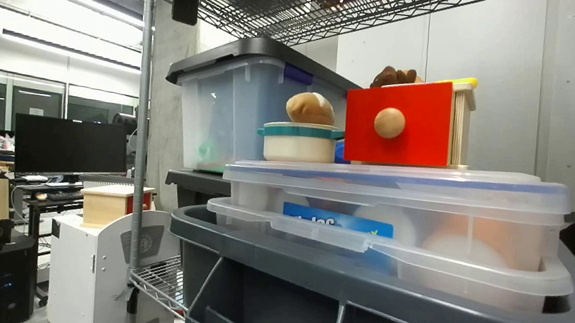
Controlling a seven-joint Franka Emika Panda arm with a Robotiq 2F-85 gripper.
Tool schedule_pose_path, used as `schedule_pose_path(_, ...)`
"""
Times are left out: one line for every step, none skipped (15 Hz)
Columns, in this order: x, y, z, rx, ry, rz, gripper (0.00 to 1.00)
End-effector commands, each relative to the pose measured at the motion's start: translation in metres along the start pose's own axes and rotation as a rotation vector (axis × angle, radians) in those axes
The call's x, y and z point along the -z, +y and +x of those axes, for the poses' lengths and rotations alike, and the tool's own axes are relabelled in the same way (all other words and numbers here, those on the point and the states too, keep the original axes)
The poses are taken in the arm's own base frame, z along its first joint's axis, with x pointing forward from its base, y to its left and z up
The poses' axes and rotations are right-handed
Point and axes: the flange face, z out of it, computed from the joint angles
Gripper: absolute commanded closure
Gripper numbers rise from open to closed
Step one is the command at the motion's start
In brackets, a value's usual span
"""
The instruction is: Put the bread roll plushy in the bowl
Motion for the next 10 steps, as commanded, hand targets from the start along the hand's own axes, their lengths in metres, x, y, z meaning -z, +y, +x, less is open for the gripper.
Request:
schedule_pose_path(-0.011,0.016,0.004,-0.017,0.003,-0.037,0.0)
schedule_pose_path(-0.012,0.019,0.008,-0.022,0.002,-0.041,0.0)
schedule_pose_path(-0.013,0.02,0.01,-0.022,0.004,-0.046,0.0)
schedule_pose_path(-0.013,0.019,0.013,-0.016,0.007,-0.049,0.0)
schedule_pose_path(-0.013,0.018,0.014,-0.01,0.006,-0.047,0.0)
schedule_pose_path(-0.013,0.016,0.017,-0.022,0.0,-0.037,0.0)
schedule_pose_path(-0.016,0.016,0.01,-0.024,-0.008,-0.033,0.0)
schedule_pose_path(-0.017,0.016,0.011,-0.024,-0.009,-0.033,0.0)
schedule_pose_path(-0.017,0.016,0.012,-0.024,-0.011,-0.033,0.0)
schedule_pose_path(-0.018,0.016,0.013,-0.024,-0.012,-0.034,0.0)
